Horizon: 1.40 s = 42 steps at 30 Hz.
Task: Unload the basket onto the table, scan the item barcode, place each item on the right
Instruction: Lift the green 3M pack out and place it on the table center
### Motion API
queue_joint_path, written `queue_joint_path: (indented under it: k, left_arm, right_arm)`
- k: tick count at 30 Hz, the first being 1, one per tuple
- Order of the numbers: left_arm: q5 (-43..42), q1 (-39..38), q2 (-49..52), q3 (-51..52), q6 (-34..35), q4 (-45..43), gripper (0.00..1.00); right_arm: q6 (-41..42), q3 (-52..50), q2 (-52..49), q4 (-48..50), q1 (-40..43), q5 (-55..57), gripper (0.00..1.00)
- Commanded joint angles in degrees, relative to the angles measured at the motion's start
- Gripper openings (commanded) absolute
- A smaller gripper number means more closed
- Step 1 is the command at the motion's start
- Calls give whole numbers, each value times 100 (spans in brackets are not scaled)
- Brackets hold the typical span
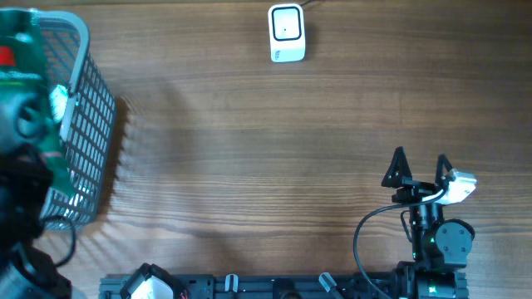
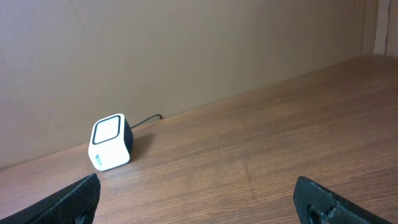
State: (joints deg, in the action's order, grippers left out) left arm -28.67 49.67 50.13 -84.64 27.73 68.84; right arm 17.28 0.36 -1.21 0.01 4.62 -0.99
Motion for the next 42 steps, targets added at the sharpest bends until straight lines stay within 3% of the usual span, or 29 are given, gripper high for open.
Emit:
queue_joint_path:
  k: [1, 9, 18, 22, 26, 33, 37, 39, 42]
  left_arm:
    - [-494, -221, 28, 33, -208, 778, 4]
    - [-20, -1034, 28, 925, -479, 1233, 4]
    - [-168, -2457, 328, 2693, -317, 166, 4]
    - [83, -3670, 994, 2946, -350, -761, 4]
    - [136, -5143, 2487, 2946, -358, -2159, 4]
    - [105, -6773, 4358, 2946, -940, -3051, 4]
    - [105, -7611, 4594, 2946, -1080, -3886, 4]
    - [109, -7945, 4594, 2946, -1058, -4240, 17]
    - [111, -8118, 4583, 2944, -909, -4295, 85]
  right_arm:
    - [-66, -7, 28, 28, -17, 39, 100]
    - [-63, -7, 28, 31, -17, 42, 100]
    - [-63, -7, 28, 31, -17, 42, 100]
    - [-66, -7, 28, 31, -17, 42, 100]
    - [-63, -7, 28, 31, -17, 42, 100]
    - [-66, -7, 28, 31, -17, 42, 100]
    - [-63, -7, 28, 28, -17, 42, 100]
    - [-63, -7, 28, 31, -17, 39, 100]
    - [-63, -7, 28, 31, -17, 42, 100]
